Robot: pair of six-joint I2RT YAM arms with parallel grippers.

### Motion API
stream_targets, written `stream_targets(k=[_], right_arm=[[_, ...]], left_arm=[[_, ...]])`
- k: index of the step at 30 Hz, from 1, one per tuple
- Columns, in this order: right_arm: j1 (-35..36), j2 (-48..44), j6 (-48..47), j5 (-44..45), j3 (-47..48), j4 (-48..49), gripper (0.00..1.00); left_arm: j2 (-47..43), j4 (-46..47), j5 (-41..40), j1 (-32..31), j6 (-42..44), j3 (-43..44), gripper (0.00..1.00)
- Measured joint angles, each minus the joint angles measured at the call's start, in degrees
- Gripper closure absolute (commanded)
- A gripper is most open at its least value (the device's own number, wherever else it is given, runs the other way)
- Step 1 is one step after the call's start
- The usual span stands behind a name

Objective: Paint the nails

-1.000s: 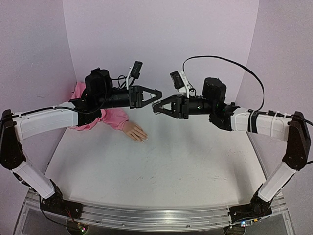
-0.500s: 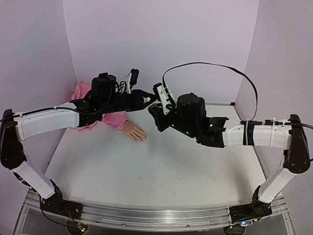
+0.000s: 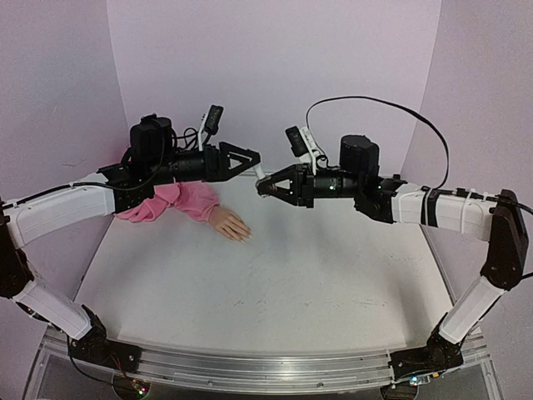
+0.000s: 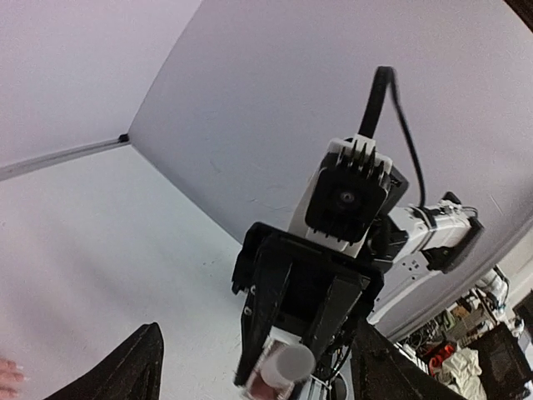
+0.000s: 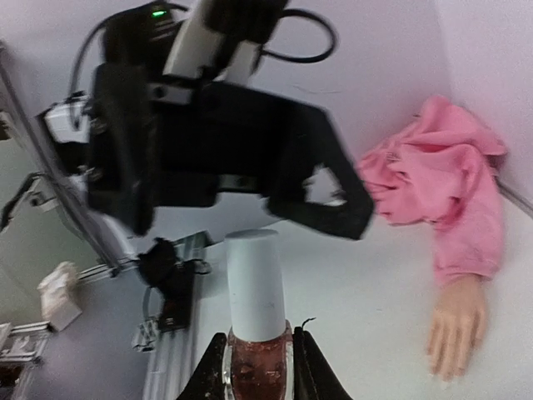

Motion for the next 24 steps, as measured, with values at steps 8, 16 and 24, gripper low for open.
stream_targets(k=[8,16,24], right_arm=[[0.9,0.0,16.3,-14.5,-1.4,17.3,1.00],[0.8,0.0,22.6,-16.6,-2.7,23.5,1.00],[0.7,0.0,24.3,-16.2,-4.0,24.4,1.00]], left_arm=[[0.1,6.7,13.0,-1.6,0.9,0.7,0.41],[1.5,8.3,16.3,-2.7,1.8,2.2,0.69],[1.8,8.9,17.0,-3.1,2.3,2.3,1.00]])
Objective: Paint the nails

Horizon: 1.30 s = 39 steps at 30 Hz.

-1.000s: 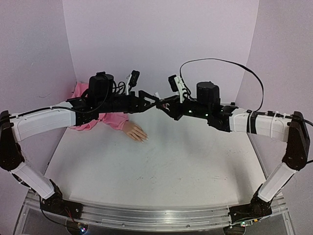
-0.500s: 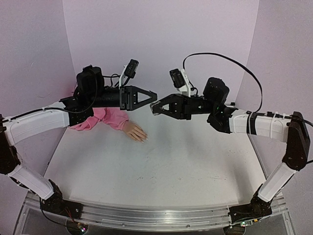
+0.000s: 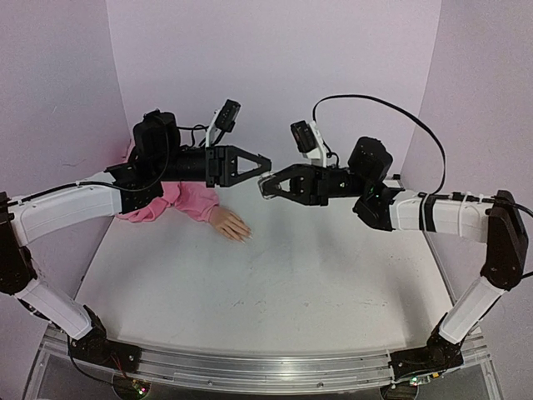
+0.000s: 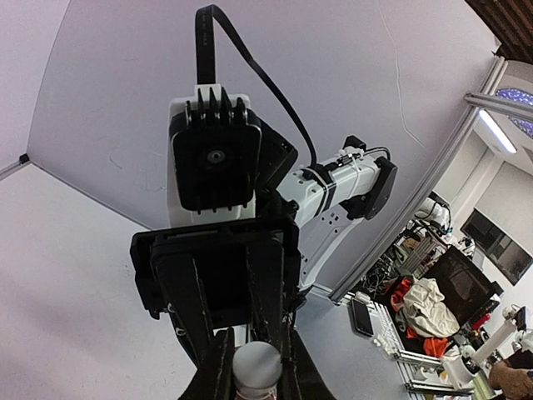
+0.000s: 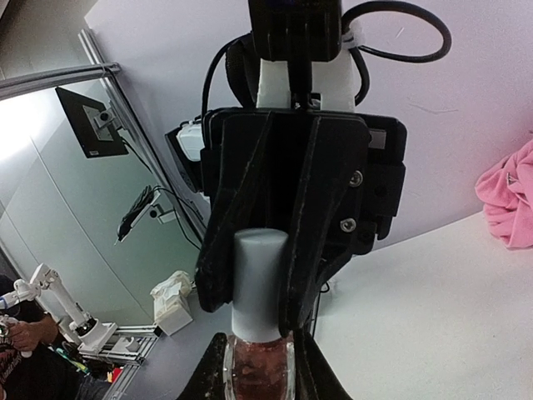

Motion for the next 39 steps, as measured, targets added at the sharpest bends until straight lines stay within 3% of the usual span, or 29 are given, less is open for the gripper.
stream_targets(k=[4,7,9,12,15,19,22,26,29,32,35,39], right_arm=[[-0.3,0.0,-1.0,1.1,-0.3,-0.8,1.00],[-0.5,-1.4,-7.1,7.1,-0.2,-7.4,1.00],[0.5,-3.5,-12.6,18.1,-0.2,-15.7,1.00],[7.4,-5.1,-20.4,46.5,1.6,-27.5,1.00],[15.6,-4.6,-26.8,72.3,3.4,-34.1,1.00],[19.0,-4.0,-30.9,84.4,3.7,-37.2,1.00],[18.6,-3.9,-33.0,84.5,3.6,-37.5,1.00],[16.6,-4.0,-33.8,78.5,3.2,-36.5,1.00],[12.3,-4.5,-33.5,69.3,2.3,-35.8,1.00],[4.5,-5.4,-31.7,56.3,1.2,-35.5,1.00],[-1.9,-5.7,-28.6,43.1,0.9,-34.0,1.00],[-4.9,-5.6,-22.9,23.8,0.9,-28.4,1.00]], left_arm=[[0.3,-0.1,-1.0,0.0,-0.2,0.0,1.00],[0.3,-1.1,-5.3,0.1,-0.2,-0.4,1.00],[0.3,-2.3,-11.3,0.3,-0.2,-1.1,1.00],[0.4,-6.4,-20.7,0.4,-0.9,-1.5,1.00],[0.9,-9.6,-24.1,0.2,-2.2,-1.7,1.00],[2.6,-9.7,-24.8,-0.6,-3.5,-1.5,1.00],[3.9,-9.7,-24.9,-0.7,-3.8,-0.7,0.97],[4.1,-10.7,-24.3,-0.2,-3.4,0.1,0.72],[4.0,-11.9,-22.4,0.4,-3.0,0.3,0.50],[3.9,-13.0,-20.5,1.0,-2.1,0.3,0.36],[3.5,-13.7,-18.5,1.5,-1.0,0.4,0.30],[2.0,-13.1,-14.2,1.9,-0.1,0.4,0.32]])
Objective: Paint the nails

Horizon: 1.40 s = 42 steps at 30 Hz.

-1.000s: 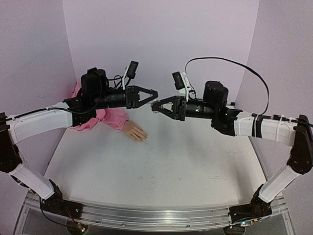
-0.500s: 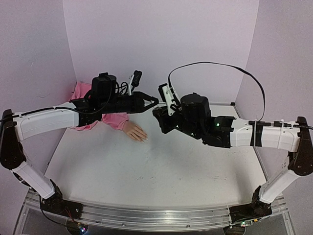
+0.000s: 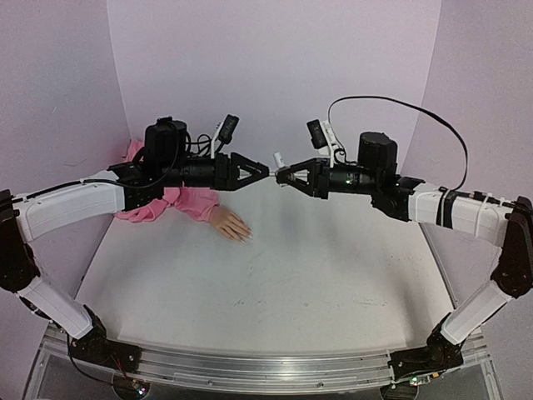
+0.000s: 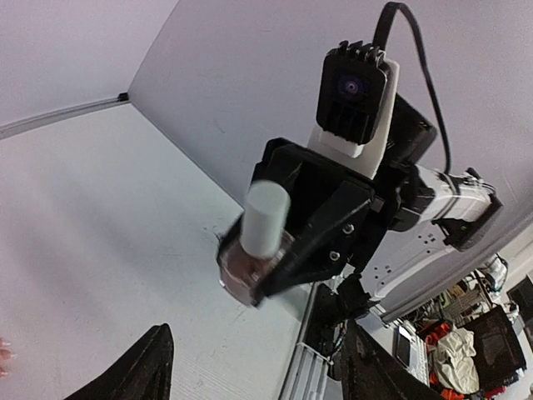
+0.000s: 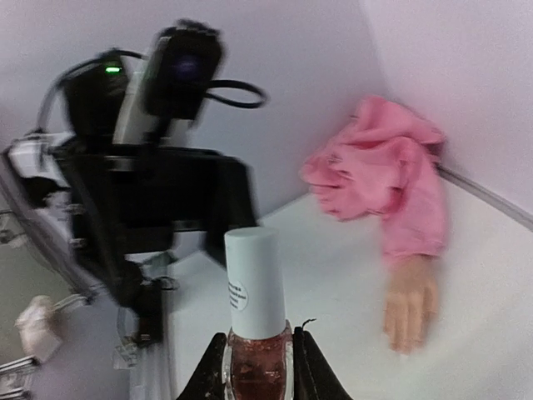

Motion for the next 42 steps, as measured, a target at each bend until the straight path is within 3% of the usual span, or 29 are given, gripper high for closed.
stream_targets(k=[4,6,9,13,19,25,30,33,35,37,40,42], right_arm=[[0.8,1.9,8.5,-14.6,0.1,10.3,1.00],[1.3,3.7,13.1,-19.2,0.1,15.6,1.00],[1.2,6.3,18.9,-22.9,0.1,21.9,1.00],[1.2,7.7,23.4,-25.1,0.1,25.9,1.00],[1.2,7.7,25.9,-26.6,0.1,29.2,1.00],[1.2,7.7,26.6,-27.0,-0.1,29.5,1.00],[1.1,7.5,24.2,-24.6,-0.8,28.5,1.00],[1.2,5.8,17.4,-18.0,-0.8,20.6,1.00],[3.3,3.5,11.8,-5.0,-0.7,11.5,1.00],[8.6,1.4,6.0,19.3,-0.6,1.6,1.00],[14.1,0.8,1.7,33.3,-0.6,-2.5,1.00],[15.3,0.7,-1.0,37.3,-0.6,-3.2,1.00]], left_arm=[[-1.2,2.6,5.2,0.2,0.3,0.3,0.34],[-1.2,3.8,6.9,0.2,0.2,0.6,0.45],[-1.2,5.8,8.9,0.1,-0.5,0.7,0.48],[-1.1,9.0,10.5,0.1,-1.9,0.7,0.48],[2.0,12.3,12.0,-0.5,-3.8,3.4,0.62],[4.4,13.9,13.5,-0.9,-5.6,4.7,0.99],[4.9,13.9,12.8,-0.9,-5.2,4.8,1.00],[4.7,14.0,9.2,-0.6,-4.8,3.6,1.00],[4.0,13.8,2.7,-0.5,-4.4,1.5,1.00],[3.3,12.7,-3.9,-0.5,-4.4,-0.7,1.00],[3.0,10.2,-8.8,-1.5,-4.9,-2.0,1.00],[3.2,9.6,-10.3,-2.0,-5.4,-2.0,1.00]])
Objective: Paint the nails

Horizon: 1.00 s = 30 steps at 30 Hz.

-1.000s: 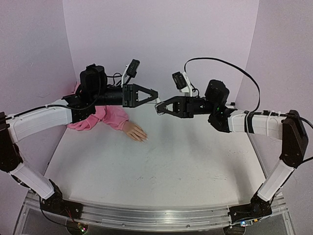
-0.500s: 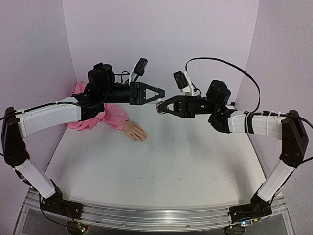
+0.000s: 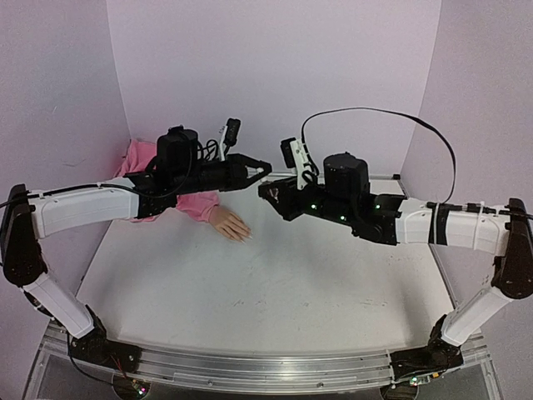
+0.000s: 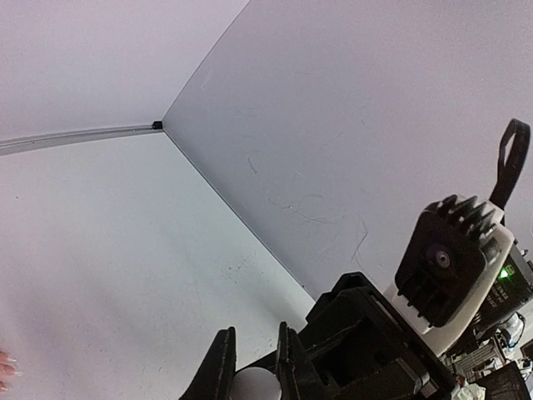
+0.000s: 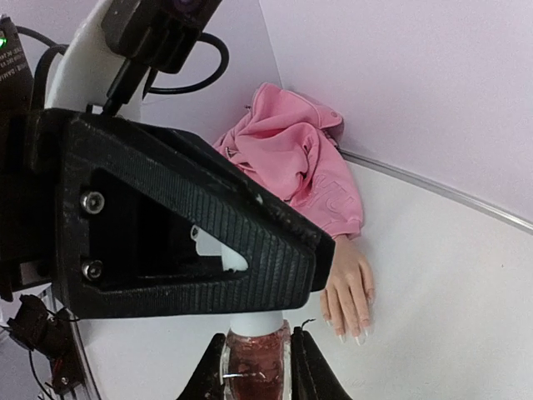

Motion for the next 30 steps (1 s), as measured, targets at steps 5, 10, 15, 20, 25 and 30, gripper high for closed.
stream_targets(k=[5,10,15,20,25,30], right_arm=[[-0.2,0.0,-3.0,0.4,0.1,0.1,1.00],[-2.6,0.0,-3.5,-4.7,0.1,1.3,1.00],[-11.0,0.3,-1.7,-20.7,-0.7,5.2,1.00],[-14.4,0.9,0.4,-40.3,-0.9,9.1,1.00],[-13.5,3.3,5.5,-56.0,-0.9,14.0,1.00],[-13.4,4.3,10.0,-60.6,-1.0,17.8,1.00]], left_arm=[[0.9,-0.3,-0.4,-0.2,-1.0,1.1,0.92],[1.0,-0.5,1.6,-0.1,-1.1,1.5,0.52],[-0.1,-1.0,5.7,0.0,0.4,1.4,0.25],[-2.8,-1.5,9.7,1.0,0.7,1.4,0.22],[-3.5,-1.3,14.3,1.9,0.8,1.4,0.29],[-1.8,-1.4,19.3,0.2,1.9,3.5,0.52]])
